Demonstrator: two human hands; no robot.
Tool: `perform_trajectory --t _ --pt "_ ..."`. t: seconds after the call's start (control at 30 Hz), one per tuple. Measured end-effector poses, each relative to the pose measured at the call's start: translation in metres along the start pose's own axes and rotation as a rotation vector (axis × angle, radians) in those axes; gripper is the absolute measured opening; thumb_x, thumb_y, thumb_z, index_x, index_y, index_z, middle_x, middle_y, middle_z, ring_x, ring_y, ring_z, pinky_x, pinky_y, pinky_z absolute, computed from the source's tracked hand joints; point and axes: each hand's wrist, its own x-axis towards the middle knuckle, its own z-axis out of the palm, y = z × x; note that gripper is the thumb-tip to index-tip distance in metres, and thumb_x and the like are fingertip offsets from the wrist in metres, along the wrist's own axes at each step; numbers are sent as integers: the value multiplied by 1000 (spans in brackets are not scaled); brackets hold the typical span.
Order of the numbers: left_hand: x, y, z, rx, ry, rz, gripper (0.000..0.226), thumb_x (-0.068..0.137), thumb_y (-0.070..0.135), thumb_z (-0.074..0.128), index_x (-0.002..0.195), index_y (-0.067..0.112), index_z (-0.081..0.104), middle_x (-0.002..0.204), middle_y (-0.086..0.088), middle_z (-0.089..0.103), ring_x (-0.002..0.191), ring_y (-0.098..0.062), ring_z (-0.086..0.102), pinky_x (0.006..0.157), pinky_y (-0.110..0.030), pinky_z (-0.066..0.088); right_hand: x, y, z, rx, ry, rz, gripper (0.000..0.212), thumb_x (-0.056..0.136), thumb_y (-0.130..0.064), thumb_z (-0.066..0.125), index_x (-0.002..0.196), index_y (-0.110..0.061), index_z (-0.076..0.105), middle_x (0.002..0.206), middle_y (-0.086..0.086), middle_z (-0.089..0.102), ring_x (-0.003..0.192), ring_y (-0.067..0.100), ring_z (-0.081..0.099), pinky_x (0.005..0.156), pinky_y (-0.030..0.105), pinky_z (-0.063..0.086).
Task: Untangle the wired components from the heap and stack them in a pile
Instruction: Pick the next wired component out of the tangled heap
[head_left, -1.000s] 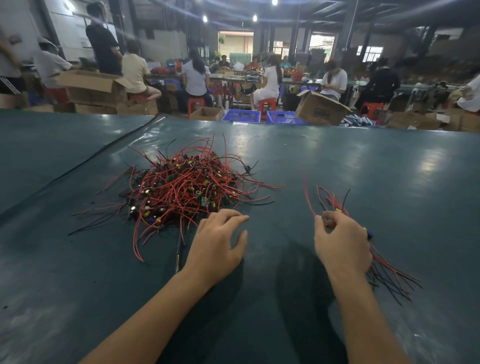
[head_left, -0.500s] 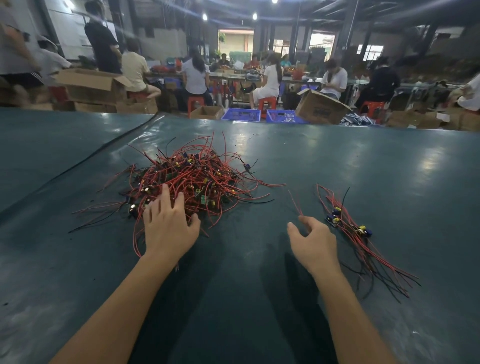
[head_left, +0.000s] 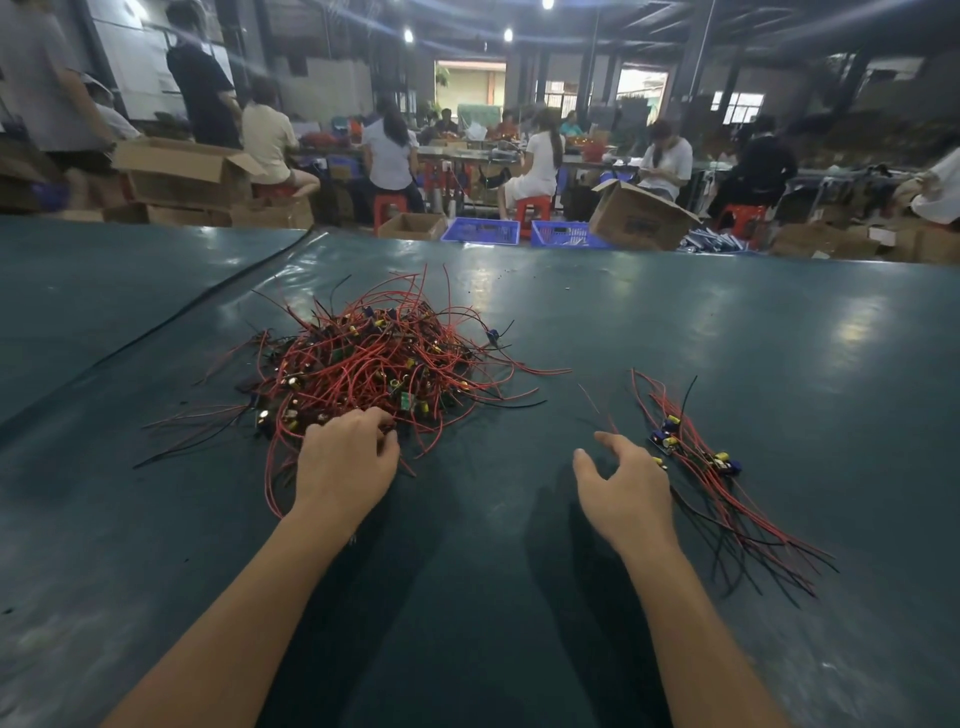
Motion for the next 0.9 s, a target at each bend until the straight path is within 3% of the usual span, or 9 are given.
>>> perform_trajectory --t 0.2,0.27,0.37,0.47,0.57,0.63,0.7,0.77,0.9 --pt "-3 9 2 -94 101 94 23 92 13 57 109 8 70 89 -6 72 80 -26 64 83 -44 47 -4 -6 6 50 -1 -72 44 95 -32 58 134 -15 55 136 4 56 129 20 48 104 33 37" --pt "-4 12 3 29 125 52 25 89 21 59 111 14 70 100 -5 69 92 -28 60 86 -43 38 -6 -9 10 60 -4 -101 43 95 -32 59 134 -15 56 135 3 57 128 19 48 103 30 36" --pt "-6 13 4 164 137 -26 34 82 28 67 114 18 66 134 -12 51 126 -37 40 96 -49 26 -8 -10 12 65 -10 -116 43 95 -32 59 134 -15 56 135 1 58 128 18 49 103 29 36" --pt "-3 14 2 91 217 79 26 81 25 68 106 18 66 136 -13 49 133 -37 36 101 -49 23 -8 -10 13 69 -26 -115 43 95 -32 58 134 -15 55 134 1 57 127 17 49 101 27 36" --pt "-5 15 8 2 0 235 37 90 33 58 125 22 60 140 -7 49 132 -27 42 106 -44 24 -9 -10 14 87 -34 -117 42 95 -31 59 134 -15 56 133 1 57 125 16 49 94 22 33" --pt "-9 13 18 36 -211 250 54 95 43 49 146 30 37 157 -6 29 143 -22 26 112 -42 15 -10 -10 14 95 -35 -118 42 95 -31 59 134 -15 56 133 1 57 125 16 49 93 21 32" --pt "-11 10 26 79 -265 223 62 98 47 39 153 29 19 162 -2 14 146 -16 17 114 -40 11 -9 -9 14 101 -39 -115 43 95 -32 59 134 -16 56 134 0 57 127 16 48 93 22 32" --pt "-9 9 26 13 -184 190 62 99 43 39 154 20 18 160 1 20 145 -14 20 113 -39 14 -9 -9 14 104 -42 -114 43 95 -32 58 134 -16 56 134 0 57 127 16 48 94 22 33" --pt "-8 12 18 -120 65 209 45 97 27 51 139 11 46 139 -2 52 131 -18 42 103 -35 25 -11 -9 15 94 -51 -125 43 95 -32 58 134 -17 55 133 -1 57 121 14 50 93 22 33"
